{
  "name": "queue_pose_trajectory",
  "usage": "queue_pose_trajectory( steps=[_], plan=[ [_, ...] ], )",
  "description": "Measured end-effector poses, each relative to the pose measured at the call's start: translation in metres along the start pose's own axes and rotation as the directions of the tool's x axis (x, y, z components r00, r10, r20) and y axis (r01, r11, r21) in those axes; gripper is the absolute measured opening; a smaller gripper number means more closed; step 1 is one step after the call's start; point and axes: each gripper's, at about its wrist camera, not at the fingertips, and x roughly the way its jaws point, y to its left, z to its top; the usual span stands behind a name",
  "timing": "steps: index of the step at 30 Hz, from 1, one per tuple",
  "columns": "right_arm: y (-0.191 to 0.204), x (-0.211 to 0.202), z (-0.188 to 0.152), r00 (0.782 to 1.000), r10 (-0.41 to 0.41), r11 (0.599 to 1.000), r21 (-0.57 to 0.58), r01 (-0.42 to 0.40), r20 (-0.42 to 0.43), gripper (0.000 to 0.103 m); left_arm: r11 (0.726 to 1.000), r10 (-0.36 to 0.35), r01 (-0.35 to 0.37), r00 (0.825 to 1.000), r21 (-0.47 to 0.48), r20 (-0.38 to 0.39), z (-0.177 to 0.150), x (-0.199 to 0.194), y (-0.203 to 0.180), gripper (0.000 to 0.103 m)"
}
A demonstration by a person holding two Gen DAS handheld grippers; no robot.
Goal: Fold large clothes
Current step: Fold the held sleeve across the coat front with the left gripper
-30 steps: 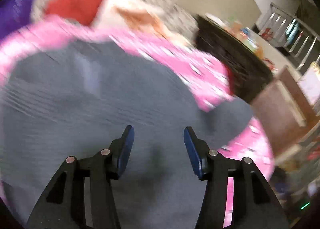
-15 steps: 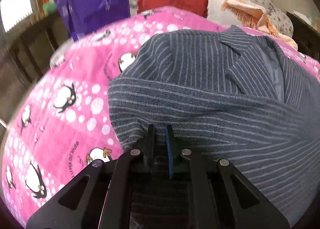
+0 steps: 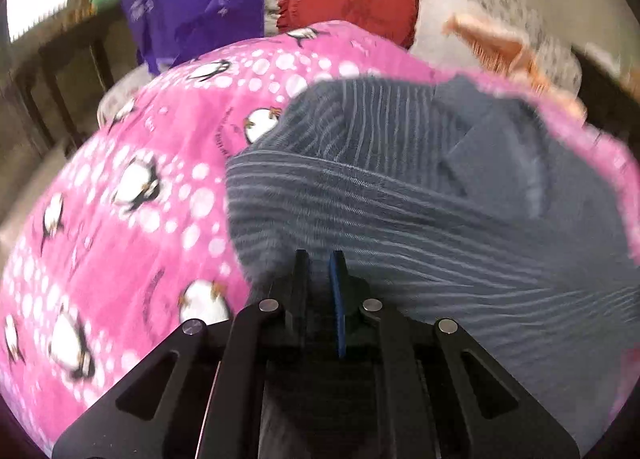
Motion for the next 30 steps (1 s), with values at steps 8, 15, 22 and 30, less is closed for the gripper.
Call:
queue_pose_trajectory(
  steps=[8, 15, 22, 30],
  plan=[
    [-0.211, 0.021, 0.003, 0.997, -0.038, 0.884, 0.463, 0.067, -0.073, 0.047, 1.000, -0.017, 0.015, 0.995, 0.020, 0.096, -0.047, -0.059, 0.017, 0.070],
    [-0.229, 0.062, -0.004, 0.997, 0.057, 0.837, 0.547, -0.023, -0.045, 0.038, 0.997, -0.031, 0.029, 0.999, -0.074, -0.015, -0.084, -0.031, 0.035, 0.070],
    [-0.217, -0.003, 0.022, 0.999, 0.014, 0.867, 0.498, -0.037, 0.050, 0.004, 0.996, -0.025, 0.023, 1.000, -0.090, -0.013, -0.080, -0.053, 0.038, 0.070],
    [-0.202, -0.109, -0.009, 0.993, -0.080, 0.851, 0.525, 0.025, 0.082, 0.004, 0.989, -0.075, 0.075, 0.997, -0.126, 0.011, -0.074, -0.083, 0.044, 0.070]
  ],
)
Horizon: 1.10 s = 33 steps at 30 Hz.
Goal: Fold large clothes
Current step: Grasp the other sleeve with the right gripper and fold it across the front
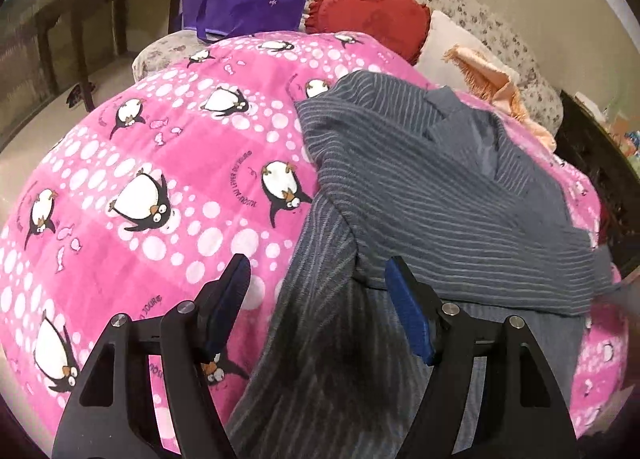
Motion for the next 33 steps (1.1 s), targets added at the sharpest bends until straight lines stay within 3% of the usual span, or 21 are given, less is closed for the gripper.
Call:
queue_pose_trajectory(
  steps=[3, 6, 9, 12, 13, 15, 17, 18, 19, 20, 21, 24, 25, 27, 29, 32, 33],
  plan=[
    [0.055, 0.003, -0.025, 0.997, 0.071, 0.992, -0.103, -0.072, -0.017, 0.004, 1.000, -0.015, 0.015, 1.000, 0.003, 0.004, 0.011, -0.003, -0.004, 0.070],
    [0.141, 0.026, -0.062, 0.977, 0.201, 0.956, -0.205, -0.211, -0.070, 0.004, 0.999, -0.045, 0.045, 0.999, 0.002, -0.009, 0.025, -0.002, -0.011, 0.070],
    [0.231, 0.056, -0.115, 0.924, 0.345, 0.886, -0.267, -0.379, -0.165, 0.004, 0.992, -0.127, 0.127, 0.992, 0.013, -0.022, 0.039, 0.000, -0.022, 0.070],
    [0.302, 0.083, -0.184, 0.830, 0.462, 0.779, -0.304, -0.548, -0.312, 0.004, 0.979, -0.198, 0.200, 0.979, 0.033, -0.053, 0.047, 0.009, -0.034, 0.070],
    [0.317, 0.095, -0.212, 0.802, 0.459, 0.762, -0.294, -0.577, -0.383, 0.004, 0.976, -0.210, 0.213, 0.975, 0.035, -0.068, 0.048, 0.013, -0.038, 0.070],
    [0.329, 0.113, -0.253, 0.789, 0.385, 0.762, -0.317, -0.564, -0.478, 0.004, 0.964, -0.259, 0.264, 0.959, 0.032, -0.113, 0.046, 0.027, -0.045, 0.070],
    [0.328, 0.118, -0.284, 0.802, 0.256, 0.765, -0.394, -0.509, -0.540, 0.007, 0.950, -0.302, 0.311, 0.939, 0.033, -0.164, 0.039, 0.039, -0.057, 0.070],
    [0.324, 0.115, -0.291, 0.801, 0.234, 0.760, -0.410, -0.504, -0.551, 0.018, 0.942, -0.322, 0.334, 0.929, 0.037, -0.183, 0.035, 0.044, -0.062, 0.070],
    [0.317, 0.107, -0.294, 0.809, 0.203, 0.755, -0.437, -0.488, -0.551, 0.041, 0.928, -0.354, 0.370, 0.913, 0.044, -0.205, 0.029, 0.048, -0.071, 0.070],
    [0.309, 0.097, -0.294, 0.825, 0.179, 0.753, -0.465, -0.465, -0.536, 0.048, 0.913, -0.386, 0.405, 0.896, 0.049, -0.220, 0.024, 0.051, -0.077, 0.070],
    [0.303, 0.088, -0.294, 0.842, 0.170, 0.746, -0.491, -0.449, -0.512, 0.050, 0.890, -0.426, 0.452, 0.871, 0.061, -0.246, 0.016, 0.054, -0.089, 0.070],
    [0.275, 0.062, -0.296, 0.871, 0.087, 0.715, -0.578, -0.393, -0.484, 0.050, 0.858, -0.457, 0.503, 0.840, 0.103, -0.293, -0.003, 0.059, -0.117, 0.070],
    [0.263, 0.055, -0.299, 0.878, 0.061, 0.705, -0.602, -0.375, -0.475, 0.051, 0.848, -0.464, 0.516, 0.832, 0.120, -0.305, -0.009, 0.060, -0.126, 0.070],
    [0.243, 0.047, -0.304, 0.882, 0.054, 0.700, -0.612, -0.368, -0.469, 0.053, 0.847, -0.449, 0.508, 0.841, 0.154, -0.301, -0.015, 0.061, -0.141, 0.070],
    [0.226, 0.041, -0.307, 0.899, 0.053, 0.727, -0.601, -0.333, -0.434, 0.062, 0.850, -0.449, 0.505, 0.844, 0.152, -0.292, -0.015, 0.063, -0.149, 0.071],
    [0.215, 0.040, -0.312, 0.918, 0.061, 0.747, -0.592, -0.303, -0.392, 0.068, 0.829, -0.487, 0.544, 0.816, 0.129, -0.310, -0.012, 0.064, -0.156, 0.068],
    [0.216, 0.039, -0.313, 0.923, 0.057, 0.745, -0.599, -0.293, -0.380, 0.076, 0.821, -0.501, 0.558, 0.806, 0.123, -0.315, -0.011, 0.063, -0.158, 0.061]
  ],
)
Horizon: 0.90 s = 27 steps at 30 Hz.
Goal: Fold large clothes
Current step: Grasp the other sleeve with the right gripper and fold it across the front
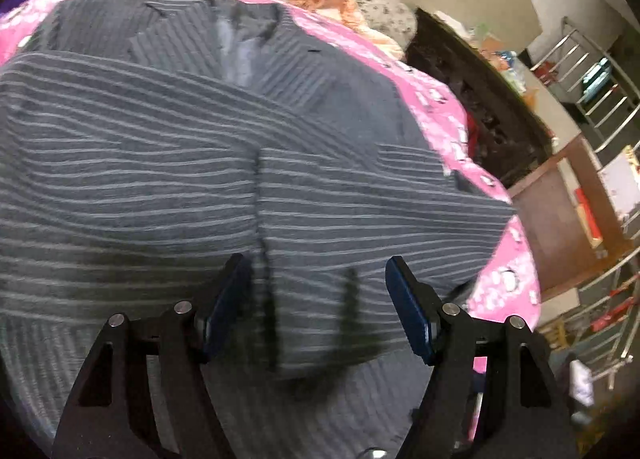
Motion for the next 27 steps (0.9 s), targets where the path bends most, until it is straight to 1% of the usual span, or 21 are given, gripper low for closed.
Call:
queue_pose_trajectory(
  steps=[1, 2, 4, 6, 7, 9, 11, 12, 13, 14, 16, 17, 18, 20, 21, 22, 23, 24, 25, 26, 27],
  plan=[
    [0.000, 0.001, 0.000, 1.000, -0.028, 1.000, 0.001, 0.028, 0.005, 0.084, 1.000, -0.015, 0.015, 1.000, 0.001, -0.005, 0.001, 0.000, -0.001, 0.025],
    [-0.001, 0.003, 0.000, 0.999, -0.049, 0.999, 0.013, 0.049, 0.003, 0.086, 1.000, -0.026, 0.026, 0.999, -0.004, -0.019, 0.002, 0.001, -0.002, 0.007],
    [-0.004, 0.005, 0.000, 1.000, -0.030, 0.999, 0.032, 0.030, 0.001, 0.087, 1.000, -0.018, 0.018, 1.000, -0.009, 0.000, 0.001, -0.005, -0.004, 0.007],
    [-0.010, 0.006, 0.000, 1.000, -0.006, 0.999, 0.049, 0.006, 0.002, 0.087, 1.000, -0.002, 0.001, 1.000, 0.025, 0.027, 0.002, -0.014, -0.015, 0.006],
    [-0.009, 0.006, -0.001, 1.000, -0.005, 0.999, 0.048, 0.004, 0.003, 0.087, 0.998, -0.003, 0.000, 0.998, 0.056, 0.058, 0.004, -0.025, -0.026, 0.006],
    [-0.009, 0.005, -0.002, 1.000, -0.012, 0.999, 0.042, 0.012, 0.004, 0.087, 0.995, -0.040, 0.026, 0.989, 0.101, 0.142, 0.007, -0.058, -0.042, 0.006],
    [-0.005, 0.004, 0.000, 1.000, -0.020, 0.999, 0.037, 0.019, 0.007, 0.087, 0.990, -0.067, 0.035, 0.970, 0.136, 0.235, 0.011, -0.101, -0.050, 0.006],
    [-0.005, 0.003, 0.000, 1.000, -0.020, 0.999, 0.037, 0.019, 0.009, 0.087, 0.988, -0.078, 0.038, 0.957, 0.147, 0.281, 0.013, -0.125, -0.049, 0.006],
    [-0.005, 0.003, -0.001, 1.000, -0.019, 0.999, 0.038, 0.018, 0.011, 0.087, 0.988, -0.077, 0.029, 0.946, 0.154, 0.314, 0.015, -0.145, -0.046, 0.006],
    [-0.005, 0.002, -0.002, 1.000, -0.018, 0.999, 0.039, 0.018, 0.012, 0.087, 0.988, -0.047, -0.010, 0.934, 0.157, 0.354, 0.015, -0.166, -0.040, 0.006],
    [-0.005, 0.001, -0.004, 1.000, -0.016, 0.999, 0.040, 0.016, 0.014, 0.087, 0.984, 0.023, -0.089, 0.922, 0.154, 0.387, 0.017, -0.184, -0.022, 0.006],
    [-0.005, 0.001, -0.004, 1.000, -0.015, 0.999, 0.041, 0.015, 0.014, 0.087, 0.983, 0.088, -0.141, 0.919, 0.113, 0.384, 0.018, -0.184, -0.003, 0.006],
    [-0.005, 0.001, -0.004, 1.000, -0.015, 0.999, 0.041, 0.014, 0.013, 0.087, 0.982, 0.123, -0.165, 0.922, 0.086, 0.367, 0.018, -0.179, 0.010, 0.006],
    [-0.004, 0.002, -0.004, 1.000, -0.015, 0.999, 0.042, 0.015, 0.013, 0.087, 0.972, 0.215, -0.232, 0.931, 0.025, 0.296, 0.016, -0.154, 0.044, 0.006],
    [-0.005, 0.002, -0.004, 1.000, -0.015, 0.999, 0.042, 0.014, 0.013, 0.087, 0.961, 0.266, -0.277, 0.936, 0.017, 0.230, 0.014, -0.132, 0.061, 0.006],
    [-0.005, 0.002, -0.003, 1.000, -0.014, 0.999, 0.043, 0.013, 0.012, 0.087, 0.951, 0.301, -0.309, 0.935, 0.015, 0.190, 0.011, -0.119, 0.070, 0.007],
    [-0.005, 0.002, -0.003, 1.000, -0.012, 0.999, 0.044, 0.011, 0.011, 0.088, 0.935, 0.351, -0.356, 0.926, 0.006, 0.140, 0.008, -0.104, 0.080, 0.011],
    [-0.006, 0.002, -0.002, 1.000, -0.008, 0.999, 0.047, 0.007, 0.007, 0.087, 0.922, 0.386, -0.387, 0.917, -0.009, 0.095, 0.004, -0.094, 0.087, 0.011],
    [-0.009, 0.000, 0.000, 1.000, 0.003, 0.999, 0.054, -0.003, 0.001, 0.087, 0.923, 0.385, -0.384, 0.919, -0.024, 0.082, 0.001, -0.092, 0.090, 0.011],
    [-0.013, -0.002, 0.002, 1.000, 0.013, 0.998, 0.062, -0.013, -0.007, 0.087, 0.927, 0.375, -0.374, 0.921, -0.033, 0.101, 0.000, -0.098, 0.088, 0.011],
    [-0.016, -0.007, 0.007, 1.000, 0.024, 0.997, 0.069, -0.023, -0.011, 0.085, 0.927, 0.376, -0.375, 0.918, -0.032, 0.125, -0.001, -0.105, 0.085, 0.014]
  ],
)
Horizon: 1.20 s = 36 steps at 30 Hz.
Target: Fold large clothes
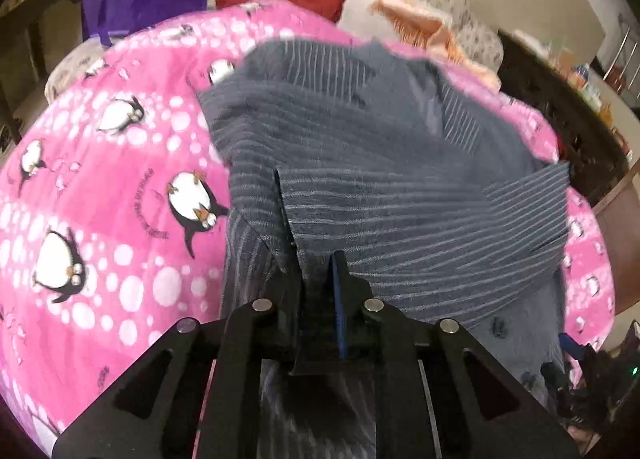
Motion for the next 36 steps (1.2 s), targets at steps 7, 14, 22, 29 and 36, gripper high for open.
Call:
queue_pose_trajectory(
  steps=[7, 14, 22, 29, 36],
  plan=[
    [-0.018, -0.035, 0.089, 0.987, -0.003, 1.000, -0.011, 0.005, 0.162, 0.023, 0.998, 0.023, -0.008, 0.974, -0.067, 0.227, 0.016, -0.043, -0.011, 0.036],
    [-0.011, 0.064, 0.127, 0.998, -0.029, 0.995, -0.096, 0.025, -0.050, 0.019, 0.995, 0.083, -0.086, 0.995, 0.043, 0.053, -0.011, 0.025, -0.042, 0.036],
    [-0.049, 0.043, 0.136, 0.992, 0.071, 0.996, 0.051, -0.077, 0.102, 0.016, 0.994, 0.095, -0.099, 0.992, 0.051, 0.077, -0.030, 0.041, -0.038, 0.038],
    [-0.094, 0.132, 0.167, 0.995, -0.084, 0.983, 0.162, 0.092, -0.055, 0.015, 0.997, 0.071, -0.074, 0.994, 0.029, 0.077, -0.030, 0.043, -0.034, 0.038],
    [-0.089, 0.144, 0.170, 0.990, -0.141, 0.988, 0.065, 0.141, -0.012, 0.020, 0.994, 0.095, -0.099, 0.993, 0.040, 0.075, -0.030, 0.046, -0.038, 0.038]
  ],
)
